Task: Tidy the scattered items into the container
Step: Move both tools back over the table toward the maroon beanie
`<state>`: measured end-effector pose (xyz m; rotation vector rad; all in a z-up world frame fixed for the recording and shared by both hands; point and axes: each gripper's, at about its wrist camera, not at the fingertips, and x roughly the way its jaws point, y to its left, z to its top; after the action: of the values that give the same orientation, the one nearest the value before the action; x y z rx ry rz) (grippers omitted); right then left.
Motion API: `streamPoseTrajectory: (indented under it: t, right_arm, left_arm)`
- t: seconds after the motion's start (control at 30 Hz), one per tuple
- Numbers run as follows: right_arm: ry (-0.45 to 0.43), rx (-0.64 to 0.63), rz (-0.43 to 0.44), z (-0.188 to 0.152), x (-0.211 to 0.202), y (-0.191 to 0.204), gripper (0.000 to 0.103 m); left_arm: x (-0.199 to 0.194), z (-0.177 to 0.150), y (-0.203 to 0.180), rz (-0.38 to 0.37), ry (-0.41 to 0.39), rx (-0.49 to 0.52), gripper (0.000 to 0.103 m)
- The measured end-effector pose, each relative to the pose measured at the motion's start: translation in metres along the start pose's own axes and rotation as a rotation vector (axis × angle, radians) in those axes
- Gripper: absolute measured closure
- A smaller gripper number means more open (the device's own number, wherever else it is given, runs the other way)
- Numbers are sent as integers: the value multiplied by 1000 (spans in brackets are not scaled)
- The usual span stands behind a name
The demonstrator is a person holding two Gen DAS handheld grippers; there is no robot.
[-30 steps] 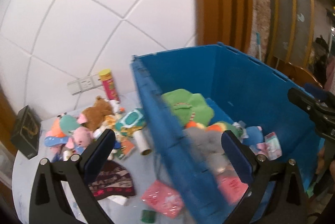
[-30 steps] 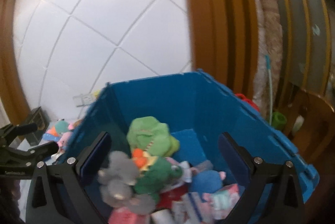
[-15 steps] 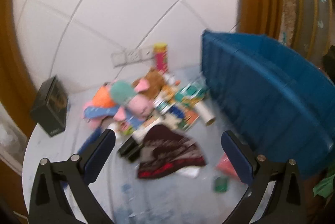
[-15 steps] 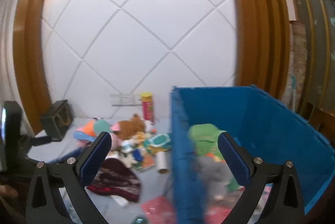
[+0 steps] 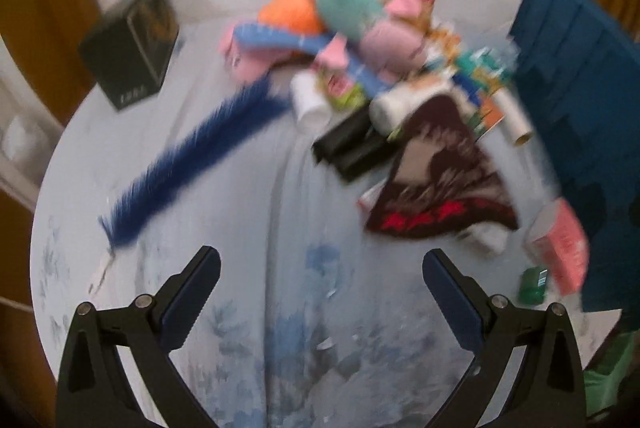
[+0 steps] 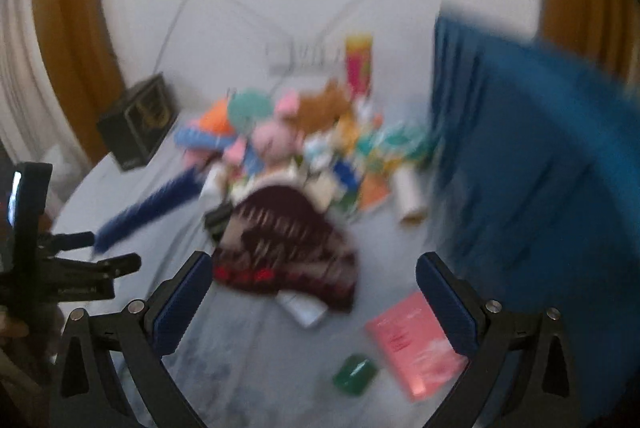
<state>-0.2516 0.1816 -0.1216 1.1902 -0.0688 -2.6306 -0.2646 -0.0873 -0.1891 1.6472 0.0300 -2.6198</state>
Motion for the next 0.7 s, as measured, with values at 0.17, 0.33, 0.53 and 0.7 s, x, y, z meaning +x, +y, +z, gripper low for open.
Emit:
streamPoseTrajectory:
  t: [0.17, 0.33, 0.53, 0.7]
  right_arm:
    - [114, -20, -86, -31, 52, -17, 0]
    - [176, 11, -132, -52, 65, -32, 0]
    - [183, 111, -177, -71, 63, -35, 0]
    - [182, 237, -266, -94, 58, -30, 0]
  left_arm:
    - [28, -2, -9, -3, 27, -13, 0]
    - [44, 19, -40, -48, 3, 53, 1]
    - [81, 50, -80, -106, -2, 214, 1]
    - [121, 62, -109, -186, 24, 346, 21]
